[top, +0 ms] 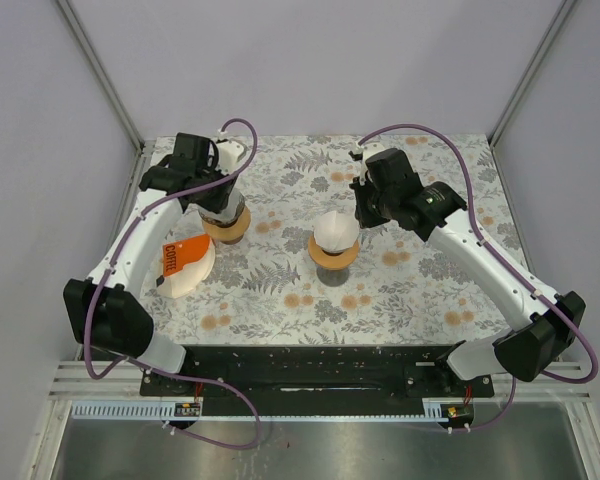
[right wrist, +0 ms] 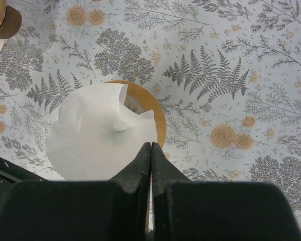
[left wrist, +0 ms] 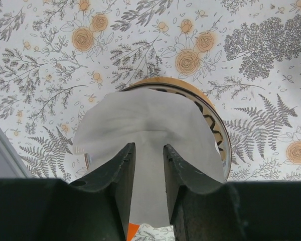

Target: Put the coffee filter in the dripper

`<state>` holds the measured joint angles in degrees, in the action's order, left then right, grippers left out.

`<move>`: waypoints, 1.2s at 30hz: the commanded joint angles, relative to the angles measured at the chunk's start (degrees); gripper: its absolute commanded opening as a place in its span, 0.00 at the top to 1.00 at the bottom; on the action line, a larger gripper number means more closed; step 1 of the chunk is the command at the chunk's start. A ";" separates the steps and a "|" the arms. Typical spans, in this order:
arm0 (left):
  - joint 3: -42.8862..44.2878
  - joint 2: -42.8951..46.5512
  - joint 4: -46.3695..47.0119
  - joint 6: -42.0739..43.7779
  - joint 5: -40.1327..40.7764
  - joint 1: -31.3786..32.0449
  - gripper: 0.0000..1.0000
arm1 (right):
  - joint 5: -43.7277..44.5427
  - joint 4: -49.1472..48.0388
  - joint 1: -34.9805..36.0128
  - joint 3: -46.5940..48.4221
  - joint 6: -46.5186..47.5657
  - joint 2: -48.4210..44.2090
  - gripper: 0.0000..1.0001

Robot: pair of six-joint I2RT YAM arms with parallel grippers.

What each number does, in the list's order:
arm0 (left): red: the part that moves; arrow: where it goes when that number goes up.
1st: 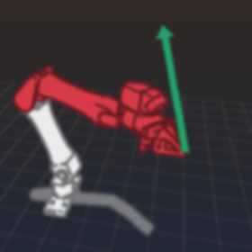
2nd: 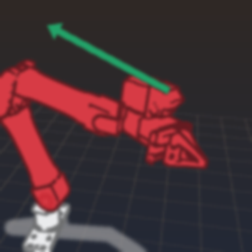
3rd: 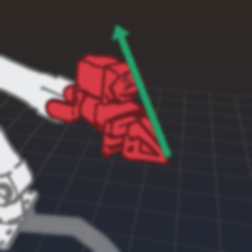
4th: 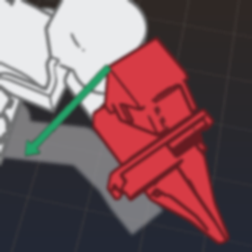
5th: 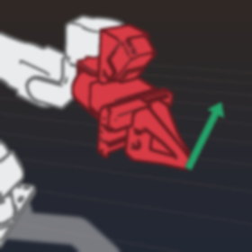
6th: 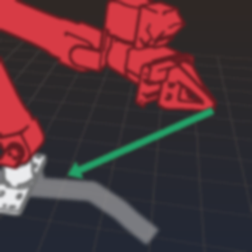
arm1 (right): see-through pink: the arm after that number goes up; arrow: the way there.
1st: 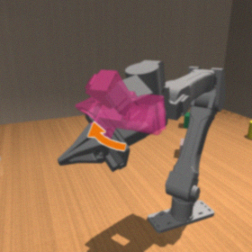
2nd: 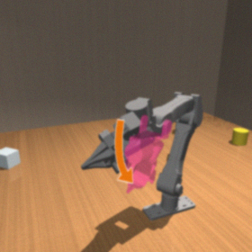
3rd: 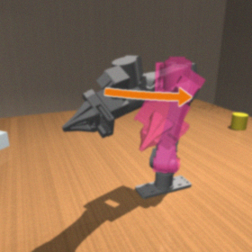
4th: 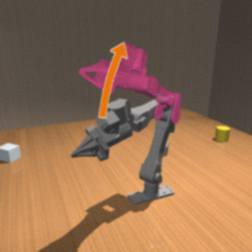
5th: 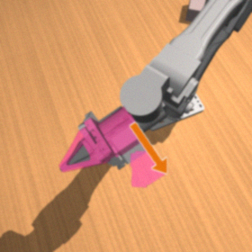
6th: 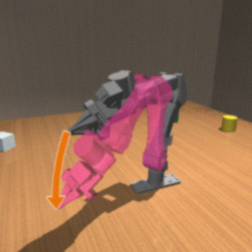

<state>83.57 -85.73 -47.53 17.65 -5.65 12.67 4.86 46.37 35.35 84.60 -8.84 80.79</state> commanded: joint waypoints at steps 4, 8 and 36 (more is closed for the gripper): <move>5.46 3.64 -0.11 0.72 1.25 -0.27 0.65 | -0.30 -1.37 -0.72 0.04 0.23 -1.25 1.00; 7.22 6.36 0.33 0.20 2.48 -0.71 0.63 | 1.37 -1.37 -1.60 0.13 0.32 -1.34 1.00; -32.75 21.48 42.94 -24.33 14.71 -30.68 0.01 | 29.05 -52.93 -23.58 -36.94 0.13 -19.36 0.01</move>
<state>56.34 -65.98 -16.62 -3.18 9.89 -15.99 27.42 8.43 12.25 54.04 -10.74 63.22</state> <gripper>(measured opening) 0.988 0.993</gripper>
